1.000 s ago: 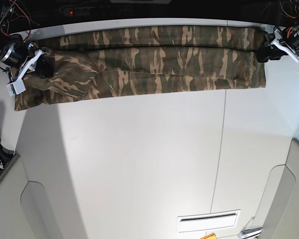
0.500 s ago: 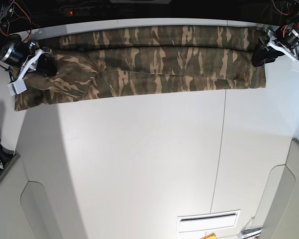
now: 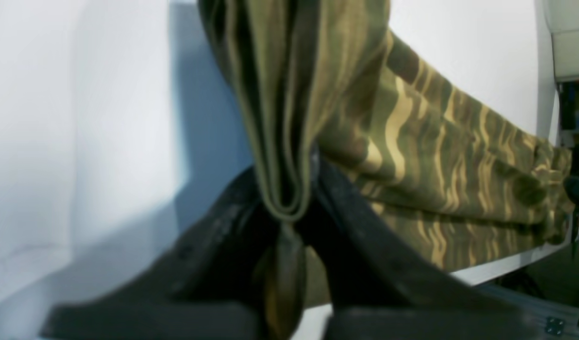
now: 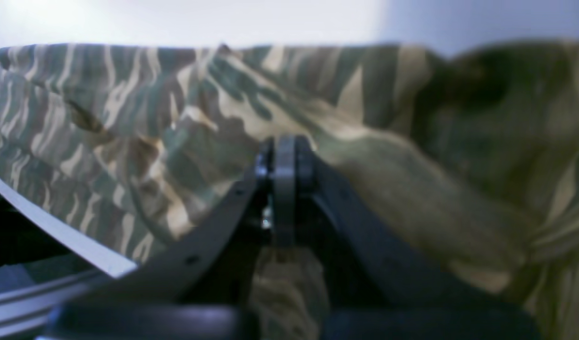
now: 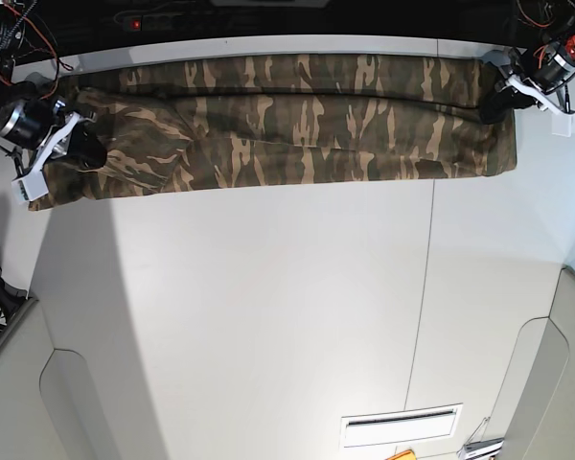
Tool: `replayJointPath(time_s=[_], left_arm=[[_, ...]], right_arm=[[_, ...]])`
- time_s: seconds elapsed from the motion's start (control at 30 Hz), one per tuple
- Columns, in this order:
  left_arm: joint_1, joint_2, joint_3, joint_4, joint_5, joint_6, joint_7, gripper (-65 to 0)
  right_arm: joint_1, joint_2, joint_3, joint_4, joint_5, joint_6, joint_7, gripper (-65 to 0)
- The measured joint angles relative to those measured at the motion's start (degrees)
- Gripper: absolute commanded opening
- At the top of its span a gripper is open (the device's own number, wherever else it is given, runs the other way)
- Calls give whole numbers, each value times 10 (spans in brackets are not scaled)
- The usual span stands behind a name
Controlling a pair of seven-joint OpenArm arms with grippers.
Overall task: Fold the T-shirt properly
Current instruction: 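Flatten the folded strip and release it with both grippers, then grasp the strip end with the left gripper and fold it toward the right gripper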
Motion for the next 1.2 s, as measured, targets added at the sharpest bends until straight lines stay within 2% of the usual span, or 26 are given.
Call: replayJointPath(time_s=[0.17,0.33,0.43,0.6,0.67,0.73,0.93,1.07,1.2], left_arm=[[-9,-14,0,29,8,0,2,-650],[-48,-55,0,40,21,2,4,-650],[-63,-76,-1,40,23,2,45,-650],[-63,-117,0,74,25,2,56,-650],[-63,-120,-1,113,20,2,71,-650],[-59,-119,0,154,6,2,89,-650],[-31,-103,32,265,13,1,87,-650],[-30,-47,99,323,13,0,71,-650],[-31,3,187,327,72,0,52,-650]], right_arm=[[3,0,26,39,-1,0,-5,-650],[5,0,70,83,2,0,-19,-650],[5,0,96,86,2,0,-20,-650],[4,0,127,86,2,0,-28,-650],[3,0,130,86,3,0,-28,-650],[3,0,130,86,3,0,-28,-650],[1,0,131,86,4,0,-28,-650],[1,-2,131,86,5,0,-28,-650],[1,-1,132,86,5,0,-34,-650]])
